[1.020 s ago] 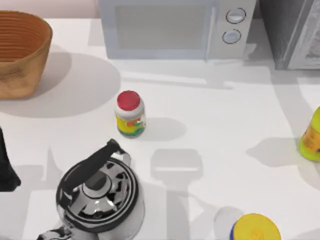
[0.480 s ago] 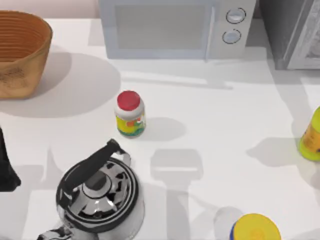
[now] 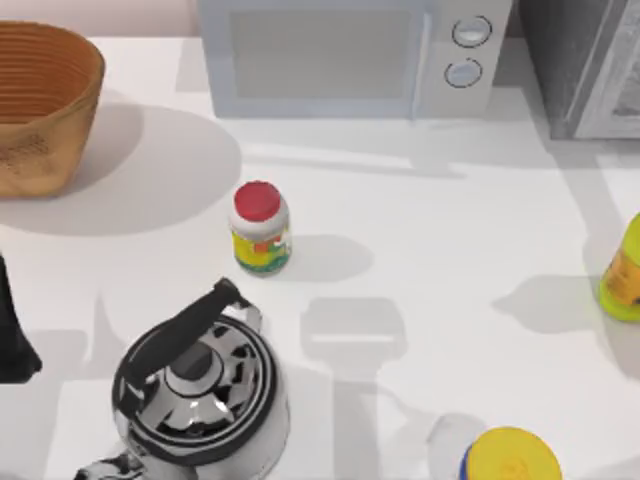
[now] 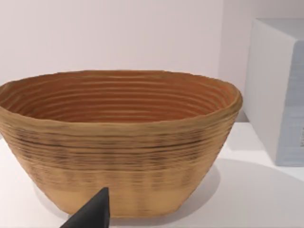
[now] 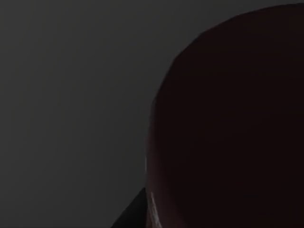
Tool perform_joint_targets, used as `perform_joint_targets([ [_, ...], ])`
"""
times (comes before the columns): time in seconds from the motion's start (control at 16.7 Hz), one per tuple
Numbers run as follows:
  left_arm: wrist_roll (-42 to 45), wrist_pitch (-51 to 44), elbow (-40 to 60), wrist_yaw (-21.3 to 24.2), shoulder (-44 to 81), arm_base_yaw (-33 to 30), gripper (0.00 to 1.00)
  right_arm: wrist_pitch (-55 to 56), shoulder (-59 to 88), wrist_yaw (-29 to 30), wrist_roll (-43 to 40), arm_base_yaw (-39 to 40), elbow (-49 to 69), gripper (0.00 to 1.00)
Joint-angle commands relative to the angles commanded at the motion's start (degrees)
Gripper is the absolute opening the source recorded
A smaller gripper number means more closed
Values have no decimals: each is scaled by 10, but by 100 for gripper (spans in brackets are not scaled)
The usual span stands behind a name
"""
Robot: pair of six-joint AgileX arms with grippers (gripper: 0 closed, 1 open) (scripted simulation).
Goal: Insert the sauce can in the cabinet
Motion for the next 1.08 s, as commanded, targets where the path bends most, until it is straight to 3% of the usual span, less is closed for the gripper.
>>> perform_joint_targets([
  [0.24, 0, 0, 0, 0, 0, 0, 100, 1, 1, -1, 0, -1, 2, 0],
  [1.02, 0, 0, 0, 0, 0, 0, 100, 1, 1, -1, 0, -1, 2, 98],
  [1.08, 0, 0, 0, 0, 0, 0, 100, 1, 1, -1, 0, -1, 2, 100],
])
